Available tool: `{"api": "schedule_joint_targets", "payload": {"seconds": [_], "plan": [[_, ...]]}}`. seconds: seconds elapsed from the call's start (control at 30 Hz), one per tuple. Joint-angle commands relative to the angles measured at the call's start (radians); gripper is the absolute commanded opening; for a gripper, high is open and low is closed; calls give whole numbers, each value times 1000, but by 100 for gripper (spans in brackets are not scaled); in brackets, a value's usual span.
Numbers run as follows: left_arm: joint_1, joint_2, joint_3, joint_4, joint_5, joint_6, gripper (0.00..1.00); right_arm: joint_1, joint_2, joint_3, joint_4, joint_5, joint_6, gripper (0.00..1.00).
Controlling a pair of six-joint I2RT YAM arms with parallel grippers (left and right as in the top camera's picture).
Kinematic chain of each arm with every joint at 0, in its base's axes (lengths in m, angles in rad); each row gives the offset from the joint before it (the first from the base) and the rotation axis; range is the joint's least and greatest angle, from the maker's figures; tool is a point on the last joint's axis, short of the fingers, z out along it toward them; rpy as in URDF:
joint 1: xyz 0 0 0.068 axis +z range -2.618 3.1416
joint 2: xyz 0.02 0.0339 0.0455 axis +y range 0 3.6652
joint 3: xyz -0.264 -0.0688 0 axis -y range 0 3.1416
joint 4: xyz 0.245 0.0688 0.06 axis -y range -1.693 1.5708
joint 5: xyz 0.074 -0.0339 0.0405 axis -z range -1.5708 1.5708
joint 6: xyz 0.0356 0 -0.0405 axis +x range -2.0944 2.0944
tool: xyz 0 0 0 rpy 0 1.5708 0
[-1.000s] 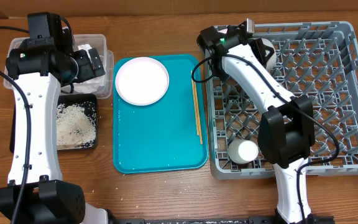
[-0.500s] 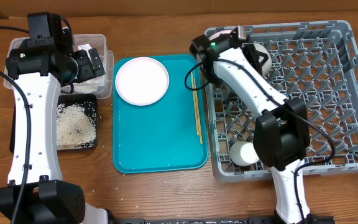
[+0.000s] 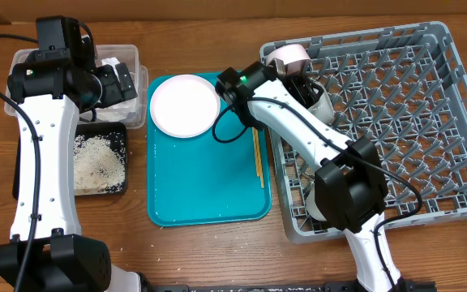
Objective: Sort waste into correct bins and load items into the dishwasher
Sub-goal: 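Reach the right gripper to the pink plate and grasp its edge, then lift the pink plate and carry it over the dish rack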
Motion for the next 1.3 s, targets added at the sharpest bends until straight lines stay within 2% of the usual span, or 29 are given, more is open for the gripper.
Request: {"api": "schedule_joint_targets", "payload": {"seconds": [0.0,0.13,0.2,0.23,0.27,0.3,0.43,0.73,1.0,1.1,1.27], "plan": [[-2,-10,16,-3,-4,-14,100,-1,-7,118,3,-58,8,79],[-2,-10,16,-3,-4,-14,100,-2,-9,274,50,-242,7,80],[-2,-10,16,-3,-4,-14,100,-3,-9,335,105,-416,6,83],[-2,-10,16,-3,-4,-14,100,-3,-9,357,140,-534,-3,89],[-2,-10,16,-3,-4,-14,100,-3,-9,365,177,-649,-8,89],[-2,-10,16,-3,-4,-14,100,-3,-9,363,227,-777,-6,78],[-2,-10,16,-3,-4,-14,100,-3,21,330,377,-983,14,72],[-2,-10,16,-3,-4,-14,100,-1,127,192,553,-1051,175,56],[-2,-10,16,-3,-4,-14,100,-1,187,77,697,-1043,230,53],[-2,-10,16,-3,-4,-14,100,-1,222,63,713,-1040,246,49],[-2,-10,16,-3,-4,-14,100,3,252,63,703,-1041,246,30]]}}
